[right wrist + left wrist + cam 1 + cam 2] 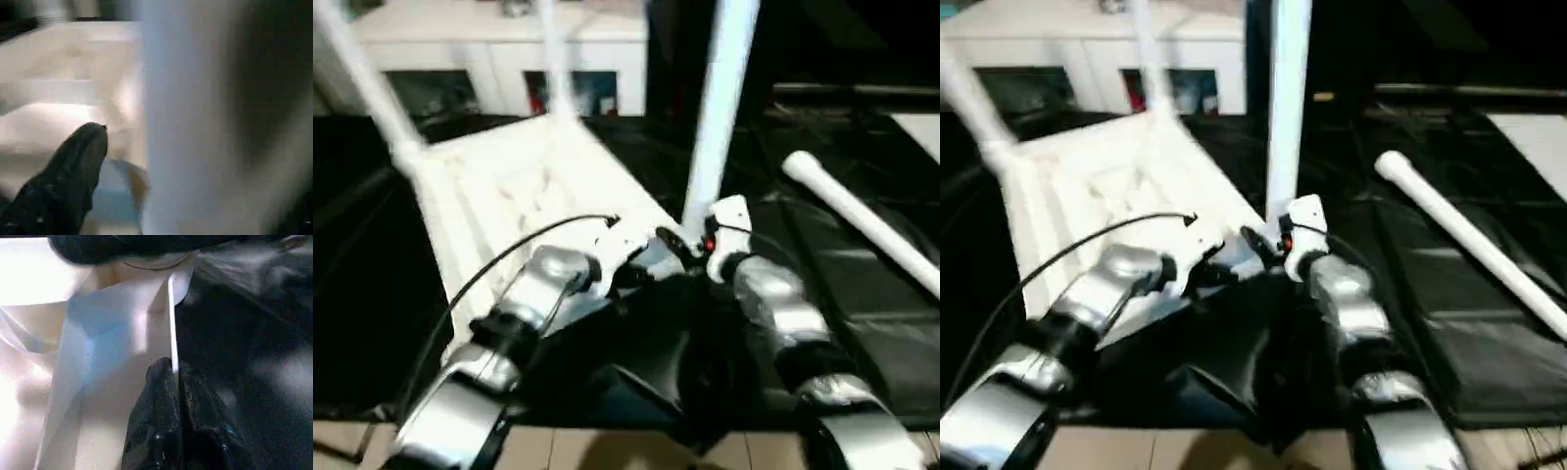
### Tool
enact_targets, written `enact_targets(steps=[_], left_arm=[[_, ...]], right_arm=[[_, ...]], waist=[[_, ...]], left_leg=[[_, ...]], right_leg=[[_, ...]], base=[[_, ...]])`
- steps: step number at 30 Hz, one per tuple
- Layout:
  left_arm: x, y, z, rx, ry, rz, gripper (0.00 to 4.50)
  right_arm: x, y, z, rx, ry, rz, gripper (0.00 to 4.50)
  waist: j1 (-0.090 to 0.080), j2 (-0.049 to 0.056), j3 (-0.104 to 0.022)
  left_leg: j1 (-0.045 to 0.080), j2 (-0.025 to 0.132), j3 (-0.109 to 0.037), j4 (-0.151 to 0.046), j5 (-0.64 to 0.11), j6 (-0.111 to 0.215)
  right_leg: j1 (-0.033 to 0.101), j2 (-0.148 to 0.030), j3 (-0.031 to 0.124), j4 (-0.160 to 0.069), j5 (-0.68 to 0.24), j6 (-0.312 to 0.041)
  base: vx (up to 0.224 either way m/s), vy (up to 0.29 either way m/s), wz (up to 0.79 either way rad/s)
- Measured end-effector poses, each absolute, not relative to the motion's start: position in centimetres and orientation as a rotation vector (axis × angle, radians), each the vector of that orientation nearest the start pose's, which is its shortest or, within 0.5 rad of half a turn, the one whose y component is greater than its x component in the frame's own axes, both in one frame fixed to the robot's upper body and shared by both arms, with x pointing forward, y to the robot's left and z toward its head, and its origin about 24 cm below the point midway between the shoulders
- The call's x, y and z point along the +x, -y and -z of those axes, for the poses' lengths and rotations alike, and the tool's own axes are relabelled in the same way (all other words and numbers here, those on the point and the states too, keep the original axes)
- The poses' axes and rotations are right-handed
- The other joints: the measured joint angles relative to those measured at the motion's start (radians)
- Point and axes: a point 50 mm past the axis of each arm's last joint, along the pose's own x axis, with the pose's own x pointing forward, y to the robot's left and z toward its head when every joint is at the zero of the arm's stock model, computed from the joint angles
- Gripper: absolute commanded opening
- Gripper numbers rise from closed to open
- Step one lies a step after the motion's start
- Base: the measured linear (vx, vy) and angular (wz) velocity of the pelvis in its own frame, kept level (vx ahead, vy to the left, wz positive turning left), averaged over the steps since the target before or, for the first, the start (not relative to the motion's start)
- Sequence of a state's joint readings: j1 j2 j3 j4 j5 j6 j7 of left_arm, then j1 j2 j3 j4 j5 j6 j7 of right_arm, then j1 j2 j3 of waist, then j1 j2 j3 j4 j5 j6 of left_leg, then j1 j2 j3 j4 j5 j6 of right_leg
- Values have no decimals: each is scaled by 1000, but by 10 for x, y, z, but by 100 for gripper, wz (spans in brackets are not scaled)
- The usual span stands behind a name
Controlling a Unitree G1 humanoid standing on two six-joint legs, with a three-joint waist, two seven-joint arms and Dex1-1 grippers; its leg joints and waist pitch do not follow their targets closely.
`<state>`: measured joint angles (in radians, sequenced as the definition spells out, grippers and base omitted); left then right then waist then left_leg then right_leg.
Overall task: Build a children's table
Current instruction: Rotate leg to tighten
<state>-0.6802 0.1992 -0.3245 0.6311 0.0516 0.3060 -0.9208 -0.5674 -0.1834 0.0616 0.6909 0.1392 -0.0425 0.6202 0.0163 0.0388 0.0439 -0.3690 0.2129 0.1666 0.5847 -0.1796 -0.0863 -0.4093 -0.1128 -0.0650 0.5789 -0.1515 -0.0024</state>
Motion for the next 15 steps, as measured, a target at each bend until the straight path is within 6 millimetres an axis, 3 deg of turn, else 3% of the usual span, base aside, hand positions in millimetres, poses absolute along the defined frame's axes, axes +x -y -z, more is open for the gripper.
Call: enact_targets(steps=[3,9,15], left_arm=[[327,-88,-51,365,-490,1204,0],[315,-105,-50,367,-507,1320,0],[307,-113,-52,358,-524,1398,0]], right_arm=[[329,140,-53,-120,-143,-841,425],[305,155,-53,-198,-188,-1055,425],[291,165,-55,-214,-229,-1155,425]], waist=[[17,2,0],[26,3,1],[29,6,3]], left_leg=[[0,-1,1,0,0,0],[0,0,2,1,0,0],[-1,0,2,2,0,0]], right_leg=[[0,-1,1,-2,0,0],[0,-1,1,-1,0,0],[0,-1,1,-1,0,0]], base=[[0,0,0],[0,0,0],[0,0,0]])
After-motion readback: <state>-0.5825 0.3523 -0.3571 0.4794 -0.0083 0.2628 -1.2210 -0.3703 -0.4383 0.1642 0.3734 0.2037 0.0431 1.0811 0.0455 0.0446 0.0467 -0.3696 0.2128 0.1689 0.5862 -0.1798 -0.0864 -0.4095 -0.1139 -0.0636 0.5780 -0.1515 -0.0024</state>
